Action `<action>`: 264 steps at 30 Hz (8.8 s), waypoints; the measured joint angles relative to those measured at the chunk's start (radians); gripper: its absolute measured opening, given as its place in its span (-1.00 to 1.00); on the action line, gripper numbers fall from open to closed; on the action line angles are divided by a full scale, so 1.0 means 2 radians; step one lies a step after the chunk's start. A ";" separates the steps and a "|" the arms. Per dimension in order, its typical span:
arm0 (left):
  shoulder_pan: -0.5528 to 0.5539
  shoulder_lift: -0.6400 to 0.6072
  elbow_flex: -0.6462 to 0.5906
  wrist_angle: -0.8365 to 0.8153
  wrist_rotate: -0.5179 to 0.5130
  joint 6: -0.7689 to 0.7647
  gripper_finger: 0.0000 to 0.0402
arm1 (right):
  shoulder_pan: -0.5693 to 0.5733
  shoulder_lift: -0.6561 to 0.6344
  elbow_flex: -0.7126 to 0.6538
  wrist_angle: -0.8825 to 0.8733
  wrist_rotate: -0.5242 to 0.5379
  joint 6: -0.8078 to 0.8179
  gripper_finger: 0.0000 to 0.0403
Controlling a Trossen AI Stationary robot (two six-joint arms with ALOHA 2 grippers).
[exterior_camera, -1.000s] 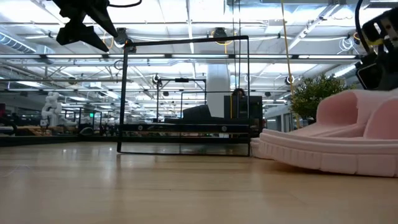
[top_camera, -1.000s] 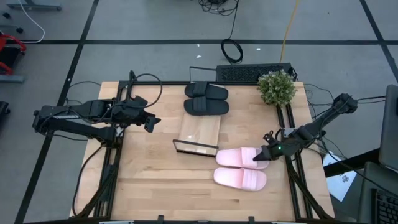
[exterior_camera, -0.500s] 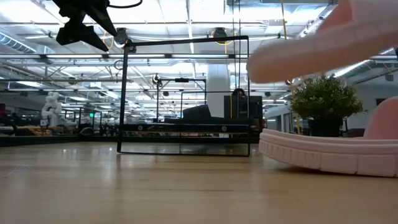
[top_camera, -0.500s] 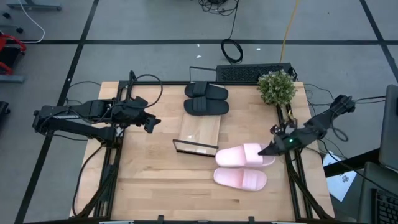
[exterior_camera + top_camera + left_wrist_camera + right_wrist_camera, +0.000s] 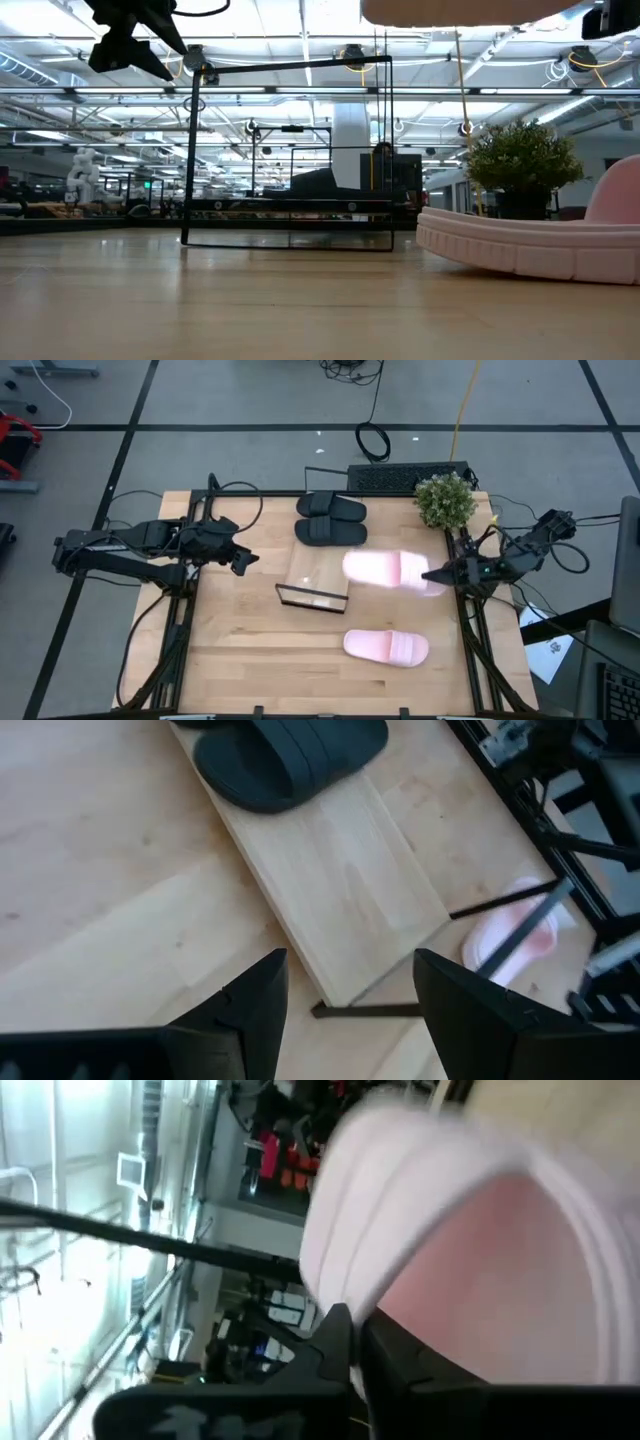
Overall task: Pick and place slides into the shelf
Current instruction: Put the top pink slides on the shelf, then adjust the shelf
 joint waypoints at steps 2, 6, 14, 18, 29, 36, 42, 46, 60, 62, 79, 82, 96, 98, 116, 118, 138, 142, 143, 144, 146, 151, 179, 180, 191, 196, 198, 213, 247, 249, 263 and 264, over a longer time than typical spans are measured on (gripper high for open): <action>-0.003 0.000 0.000 0.000 0.005 -0.007 0.04 | -0.001 0.006 0.002 0.008 0.005 -0.015 -1.00; -0.020 0.011 0.000 0.000 0.020 -0.020 0.04 | -0.010 0.026 0.004 0.013 0.018 -0.015 -1.00; -0.061 0.049 0.000 -0.030 0.040 -0.003 0.04 | -0.052 0.073 0.003 0.039 0.010 -0.030 -1.00; -0.073 0.053 0.000 -0.056 0.040 -0.013 0.04 | -0.086 0.098 0.003 0.062 -0.008 -0.047 -1.00; -0.084 0.052 0.000 -0.065 0.026 -0.024 0.04 | -0.224 0.210 0.003 0.133 -0.177 -0.099 -1.00; -0.084 0.052 0.000 -0.064 0.016 -0.023 0.04 | -0.315 0.294 0.003 0.184 -0.290 -0.150 -1.00; -0.084 0.052 0.000 -0.061 0.013 -0.021 0.04 | -0.370 0.363 0.003 0.256 -0.360 -0.177 -1.00; -0.084 0.052 0.000 -0.060 0.013 -0.022 0.04 | -0.389 0.404 0.003 0.287 -0.375 -0.180 -1.00; -0.084 0.052 0.000 -0.055 -0.009 -0.026 0.04 | -0.400 0.501 0.003 0.357 -0.372 -0.154 -1.00; -0.084 0.052 0.000 -0.055 -0.013 -0.026 0.04 | -0.400 0.511 0.003 0.356 -0.371 -0.154 -1.00; -0.084 0.052 0.000 -0.052 -0.014 -0.026 0.04 | -0.425 0.550 0.003 0.345 -0.371 -0.167 -1.00; -0.084 0.052 0.000 -0.052 -0.014 -0.025 0.04 | -0.432 0.550 0.003 0.345 -0.370 -0.170 -1.00; -0.084 0.052 0.000 -0.052 -0.014 -0.026 0.04 | -0.446 0.550 0.003 0.307 -0.372 -0.194 -0.97; -0.084 0.052 0.000 -0.052 -0.014 -0.026 0.04 | -0.450 0.550 0.003 0.299 -0.372 -0.196 -0.97; -0.084 0.052 0.000 -0.052 -0.014 -0.035 0.04 | -0.484 0.550 0.003 0.283 -0.374 -0.245 -0.96; -0.084 0.052 0.000 -0.049 -0.014 -0.035 0.04 | -0.484 0.550 0.003 0.275 -0.373 -0.246 -0.96; -0.084 0.052 0.000 -0.026 -0.014 -0.028 0.04 | -0.484 0.550 0.003 0.294 -0.395 -0.248 -0.93; -0.084 0.052 0.000 -0.026 -0.014 -0.028 0.04 | -0.484 0.550 0.002 0.298 -0.398 -0.247 -0.80; -0.084 0.052 0.000 -0.026 -0.014 -0.028 0.04 | -0.485 0.550 0.002 0.298 -0.398 -0.247 -0.76; -0.084 0.052 0.000 -0.026 -0.014 -0.026 0.04 | -0.485 0.550 0.002 0.297 -0.398 -0.247 -0.71; -0.084 0.052 0.000 -0.026 -0.014 -0.023 0.04 | -0.485 0.550 0.002 0.296 -0.398 -0.247 -0.63; -0.084 0.052 0.000 -0.026 -0.014 -0.023 0.04 | -0.486 0.549 0.002 0.297 -0.406 -0.246 -0.45; -0.084 0.052 0.000 -0.027 -0.014 -0.010 0.04 | -0.501 0.497 0.003 0.260 -0.469 -0.255 -0.37; -0.084 0.052 0.000 -0.027 -0.014 -0.009 0.04 | -0.501 0.497 0.002 0.263 -0.475 -0.253 -0.37; -0.084 0.052 0.000 -0.027 -0.018 -0.005 0.04 | -0.499 0.415 0.003 0.321 -0.528 -0.290 -0.37; -0.084 0.052 0.000 -0.027 -0.028 -0.003 0.04 | -0.447 0.360 0.003 0.329 -0.568 -0.337 -0.37; -0.084 0.052 0.000 -0.027 -0.030 -0.003 0.04 | -0.419 0.341 0.003 0.292 -0.559 -0.349 -0.37; -0.084 0.052 0.000 -0.027 -0.040 -0.009 0.04 | -0.228 0.330 0.003 0.132 -0.421 -0.314 -0.37; -0.083 0.052 0.000 -0.027 -0.040 0.030 0.04 | -0.168 0.499 0.003 0.407 -0.273 -0.272 -0.37; -0.083 0.052 0.000 -0.027 -0.040 0.032 0.04 | -0.168 0.499 0.003 0.406 -0.261 -0.272 -0.37; -0.083 0.052 0.000 -0.027 -0.040 0.034 0.04 | -0.168 0.499 0.003 0.356 -0.223 -0.259 -0.37; -0.083 0.052 0.000 -0.027 -0.040 0.034 0.04 | -0.168 0.499 0.003 0.355 -0.220 -0.259 -0.37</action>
